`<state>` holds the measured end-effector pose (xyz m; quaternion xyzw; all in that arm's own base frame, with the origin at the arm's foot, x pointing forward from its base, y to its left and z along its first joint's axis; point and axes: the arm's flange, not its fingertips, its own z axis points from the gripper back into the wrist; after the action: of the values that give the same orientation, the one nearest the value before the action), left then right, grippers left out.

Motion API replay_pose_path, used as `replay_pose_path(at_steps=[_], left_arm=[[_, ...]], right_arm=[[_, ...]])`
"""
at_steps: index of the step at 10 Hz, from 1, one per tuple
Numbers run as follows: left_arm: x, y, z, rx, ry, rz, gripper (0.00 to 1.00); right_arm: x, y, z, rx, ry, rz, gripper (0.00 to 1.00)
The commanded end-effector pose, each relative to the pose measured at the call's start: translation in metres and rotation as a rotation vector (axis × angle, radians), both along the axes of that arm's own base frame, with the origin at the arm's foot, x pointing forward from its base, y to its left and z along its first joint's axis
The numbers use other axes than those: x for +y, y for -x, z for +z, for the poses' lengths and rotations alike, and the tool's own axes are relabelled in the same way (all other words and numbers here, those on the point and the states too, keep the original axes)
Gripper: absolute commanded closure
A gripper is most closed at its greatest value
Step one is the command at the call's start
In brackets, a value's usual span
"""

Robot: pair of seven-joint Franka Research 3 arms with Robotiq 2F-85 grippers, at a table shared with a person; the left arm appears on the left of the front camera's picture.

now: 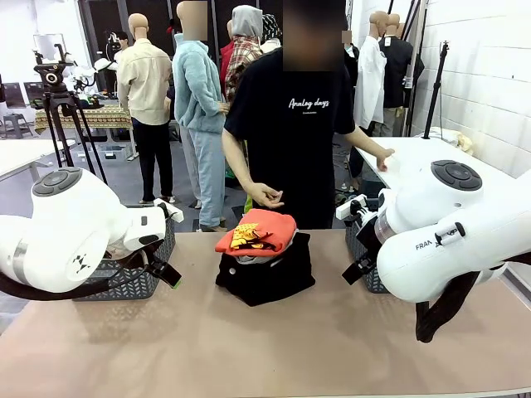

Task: Sort the tops and bottoms.
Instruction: Lift clothes from the center of the table with your left hand.

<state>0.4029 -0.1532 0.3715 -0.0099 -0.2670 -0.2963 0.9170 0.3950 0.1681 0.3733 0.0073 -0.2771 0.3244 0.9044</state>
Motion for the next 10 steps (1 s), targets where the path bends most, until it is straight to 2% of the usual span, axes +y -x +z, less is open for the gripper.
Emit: replay_pose_path(at_steps=[1,10], left_arm=[[0.0016,-0.0006,0.0,0.001,0.002,0.003,0.0],[0.0016,-0.0006,0.0,0.001,0.002,0.003,0.0]], right_arm=[[-0.0003,-0.0001,0.0,0.001,-0.003,-0.003,0.0],[-0.0003,-0.0001,0.0,0.001,-0.003,-0.003,0.0]])
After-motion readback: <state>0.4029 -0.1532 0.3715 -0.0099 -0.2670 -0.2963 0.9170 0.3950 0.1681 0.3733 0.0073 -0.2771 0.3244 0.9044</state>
